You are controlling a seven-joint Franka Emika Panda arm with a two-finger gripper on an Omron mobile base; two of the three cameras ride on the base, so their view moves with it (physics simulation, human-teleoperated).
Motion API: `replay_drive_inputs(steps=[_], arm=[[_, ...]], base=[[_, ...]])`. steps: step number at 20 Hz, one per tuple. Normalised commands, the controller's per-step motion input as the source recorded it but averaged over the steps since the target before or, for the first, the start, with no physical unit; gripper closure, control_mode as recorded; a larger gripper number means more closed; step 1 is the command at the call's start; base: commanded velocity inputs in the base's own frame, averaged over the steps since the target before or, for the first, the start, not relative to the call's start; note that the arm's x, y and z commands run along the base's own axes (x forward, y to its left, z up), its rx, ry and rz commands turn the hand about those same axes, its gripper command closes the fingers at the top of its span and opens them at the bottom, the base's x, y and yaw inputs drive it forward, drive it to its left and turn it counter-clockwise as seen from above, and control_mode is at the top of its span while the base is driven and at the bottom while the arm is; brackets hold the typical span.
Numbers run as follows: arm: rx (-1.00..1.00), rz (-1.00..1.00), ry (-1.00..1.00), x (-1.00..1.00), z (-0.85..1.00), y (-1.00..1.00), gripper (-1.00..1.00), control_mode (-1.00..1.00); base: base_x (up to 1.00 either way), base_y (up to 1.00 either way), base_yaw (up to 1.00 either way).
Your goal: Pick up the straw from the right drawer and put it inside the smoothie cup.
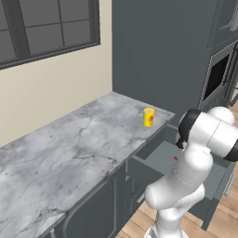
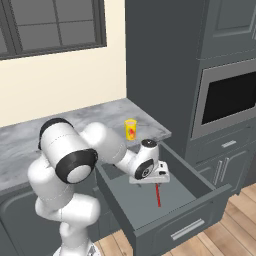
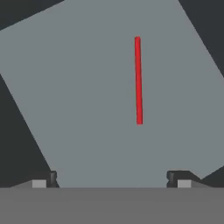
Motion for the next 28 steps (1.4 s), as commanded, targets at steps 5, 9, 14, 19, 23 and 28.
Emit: replay_drive_inputs(steps=[5,9,14,19,23,28], arm=[[0.08,0.0,0.0,0.09,-0.17,-0.12,-1.0,-1.0],[0.07,0.0,0.0,0.0,-0.26,-0.07,-1.0,-1.0],[0.01,0.0,0.0,0.0,-0.32,0.0,-1.0,-1.0],[0.04,0.01,0.0,0.03,-0.25,-0.05,-1.0,-1.0],[0.03,0.01,0.0,0.09,-0.27,-0.04,-1.0,-1.0],[0.03,0.01,0.0,0.17,-0.24,-0.02,-1.0,-1.0]], base=[[0.0,0.0,0.0],[0.0,0.0,0.0],[0.0,0.0,0.0],[0.0,0.0,0.0],[0.0,0.0,0.0],[0.0,0.0,0.0]])
